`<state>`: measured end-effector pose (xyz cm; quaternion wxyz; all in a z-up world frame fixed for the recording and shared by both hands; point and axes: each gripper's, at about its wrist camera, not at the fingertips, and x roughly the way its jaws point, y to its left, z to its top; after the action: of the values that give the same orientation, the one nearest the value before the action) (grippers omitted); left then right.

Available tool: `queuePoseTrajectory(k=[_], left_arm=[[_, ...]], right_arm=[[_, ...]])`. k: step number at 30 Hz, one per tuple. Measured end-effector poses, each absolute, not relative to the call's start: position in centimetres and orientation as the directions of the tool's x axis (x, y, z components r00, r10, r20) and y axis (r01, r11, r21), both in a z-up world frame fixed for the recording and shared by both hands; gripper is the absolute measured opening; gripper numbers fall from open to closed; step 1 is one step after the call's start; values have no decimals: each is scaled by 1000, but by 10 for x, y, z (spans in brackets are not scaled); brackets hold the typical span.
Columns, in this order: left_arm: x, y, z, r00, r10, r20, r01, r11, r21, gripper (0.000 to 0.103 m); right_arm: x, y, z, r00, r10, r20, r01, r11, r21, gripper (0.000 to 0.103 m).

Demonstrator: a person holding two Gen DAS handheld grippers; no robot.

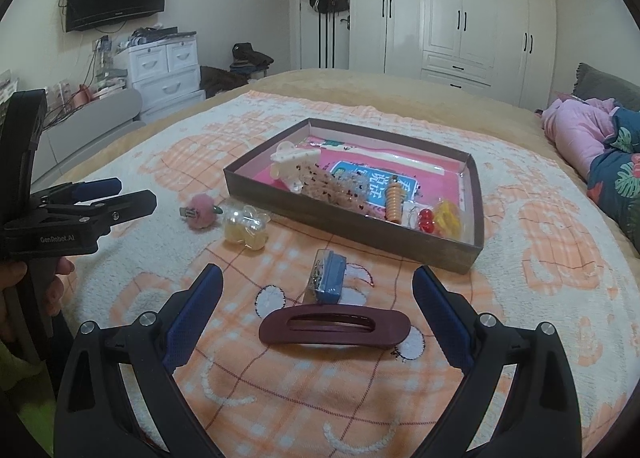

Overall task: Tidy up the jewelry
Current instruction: 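Grasp the pink pompom clip with the left tool while the right tool grasps the blue-capped bag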

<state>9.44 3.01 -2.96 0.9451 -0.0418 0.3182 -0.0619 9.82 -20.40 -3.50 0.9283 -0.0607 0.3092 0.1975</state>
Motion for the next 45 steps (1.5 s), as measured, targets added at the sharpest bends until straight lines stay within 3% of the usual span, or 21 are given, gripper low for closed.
queuePoseTrajectory(k=[10, 19, 25, 30, 32, 35, 40, 42, 44, 45], left_arm=[[109, 36, -44, 775, -126, -619, 64, 991, -122, 92], [127, 37, -55, 757, -128, -641, 57, 990, -131, 92], [139, 34, -58, 748, -138, -649, 66, 989, -135, 92], [148, 31, -65, 728, -157, -668, 82, 986, -143, 91], [152, 30, -68, 719, -160, -677, 82, 986, -145, 91], [157, 31, -73, 703, -165, -692, 76, 985, -157, 91], [163, 31, -79, 685, -154, -712, 61, 986, -155, 73], [164, 31, -79, 683, -157, -714, 63, 986, -156, 59], [164, 31, -80, 677, -173, -716, 76, 983, -165, 37], [164, 30, -81, 676, -173, -717, 80, 984, -162, 37]], right_arm=[[118, -196, -52, 698, 330, -636, -417, 909, 14, 92], [137, -192, -62, 665, 324, -672, -414, 910, 29, 79], [150, -189, -70, 638, 310, -705, -411, 911, 30, 63], [154, -185, -77, 620, 301, -724, -421, 907, 16, 34], [153, -183, -78, 621, 301, -723, -430, 903, 6, 28], [152, -181, -76, 625, 314, -715, -439, 899, 12, 27], [149, -176, -68, 629, 346, -696, -458, 888, 27, 26], [148, -173, -66, 630, 353, -692, -464, 885, 29, 25], [147, -171, -63, 633, 359, -686, -470, 882, 28, 25], [146, -169, -61, 635, 364, -681, -475, 879, 26, 25]])
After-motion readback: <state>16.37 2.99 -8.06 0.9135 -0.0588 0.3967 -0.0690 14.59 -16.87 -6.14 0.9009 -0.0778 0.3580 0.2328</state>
